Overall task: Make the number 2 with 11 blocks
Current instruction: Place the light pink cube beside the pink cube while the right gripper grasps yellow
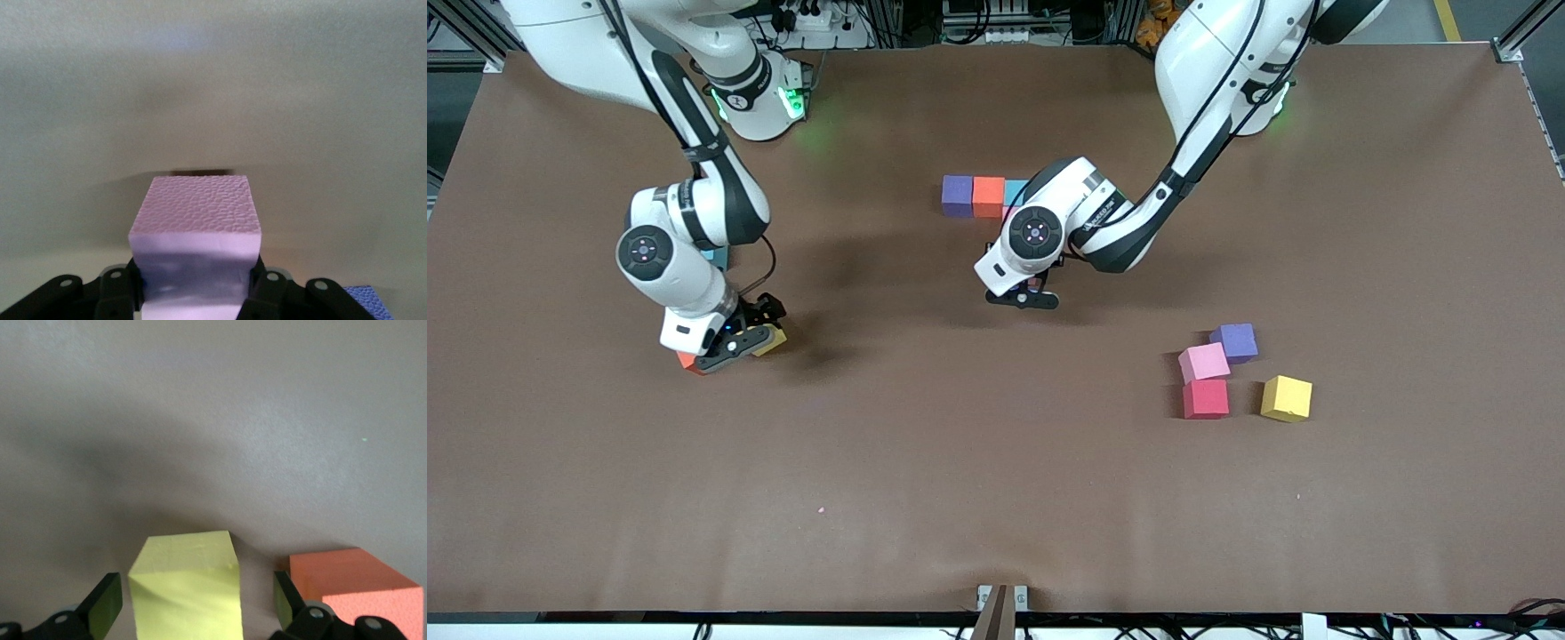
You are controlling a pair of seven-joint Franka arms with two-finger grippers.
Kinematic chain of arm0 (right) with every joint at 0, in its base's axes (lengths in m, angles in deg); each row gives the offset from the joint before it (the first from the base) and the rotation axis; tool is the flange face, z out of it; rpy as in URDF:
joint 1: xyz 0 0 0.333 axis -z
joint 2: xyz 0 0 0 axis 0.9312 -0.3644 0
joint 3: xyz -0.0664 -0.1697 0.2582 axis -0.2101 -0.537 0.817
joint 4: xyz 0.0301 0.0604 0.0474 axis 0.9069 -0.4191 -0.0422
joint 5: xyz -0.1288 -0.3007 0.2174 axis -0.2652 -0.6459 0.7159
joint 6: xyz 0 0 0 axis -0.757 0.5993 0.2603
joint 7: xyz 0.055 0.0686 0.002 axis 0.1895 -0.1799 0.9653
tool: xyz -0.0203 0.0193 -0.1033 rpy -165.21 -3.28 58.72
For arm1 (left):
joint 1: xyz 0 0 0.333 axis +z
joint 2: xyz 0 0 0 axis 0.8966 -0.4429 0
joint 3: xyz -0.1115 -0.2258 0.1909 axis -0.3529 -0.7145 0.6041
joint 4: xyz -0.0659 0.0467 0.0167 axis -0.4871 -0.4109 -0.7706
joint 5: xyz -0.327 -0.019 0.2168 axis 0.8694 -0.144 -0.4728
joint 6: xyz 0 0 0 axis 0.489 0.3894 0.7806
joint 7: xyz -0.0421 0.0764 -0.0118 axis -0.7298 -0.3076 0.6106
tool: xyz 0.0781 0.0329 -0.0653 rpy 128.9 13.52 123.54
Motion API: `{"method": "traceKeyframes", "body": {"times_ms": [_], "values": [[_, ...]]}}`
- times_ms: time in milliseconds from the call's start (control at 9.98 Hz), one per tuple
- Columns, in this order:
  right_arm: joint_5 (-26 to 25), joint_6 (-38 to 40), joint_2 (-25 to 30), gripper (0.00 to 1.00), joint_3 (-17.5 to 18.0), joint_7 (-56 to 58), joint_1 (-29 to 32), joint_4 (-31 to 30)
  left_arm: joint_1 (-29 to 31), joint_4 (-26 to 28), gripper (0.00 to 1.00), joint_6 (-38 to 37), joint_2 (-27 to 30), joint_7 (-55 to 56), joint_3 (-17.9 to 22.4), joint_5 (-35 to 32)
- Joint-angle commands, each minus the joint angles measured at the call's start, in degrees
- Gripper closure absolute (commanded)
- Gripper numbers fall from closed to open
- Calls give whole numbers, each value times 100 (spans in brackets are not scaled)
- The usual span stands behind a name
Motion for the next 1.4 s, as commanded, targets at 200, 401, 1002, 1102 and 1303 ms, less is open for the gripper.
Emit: {"method": "traceKeyframes", "body": {"times_ms": [200, 401, 1002, 1102, 1303], "values": [[241, -40, -3, 0, 146, 310, 242, -140, -119, 51, 46, 112, -31, 4, 45, 206], [375, -22, -12, 0, 251, 301, 215, -140, -171, 51, 46, 182, -67, 13, 45, 328], [498, -328, -310, 0, 252, 362, 145, -193, -180, 139, 40, 182, -84, 258, 54, 329], [498, -373, -320, 0, 252, 354, 154, -193, -180, 157, 38, 165, -84, 338, 54, 320], [507, -391, -372, 0, 252, 345, 171, -158, -207, 192, 18, 165, -84, 356, 62, 320]]}}
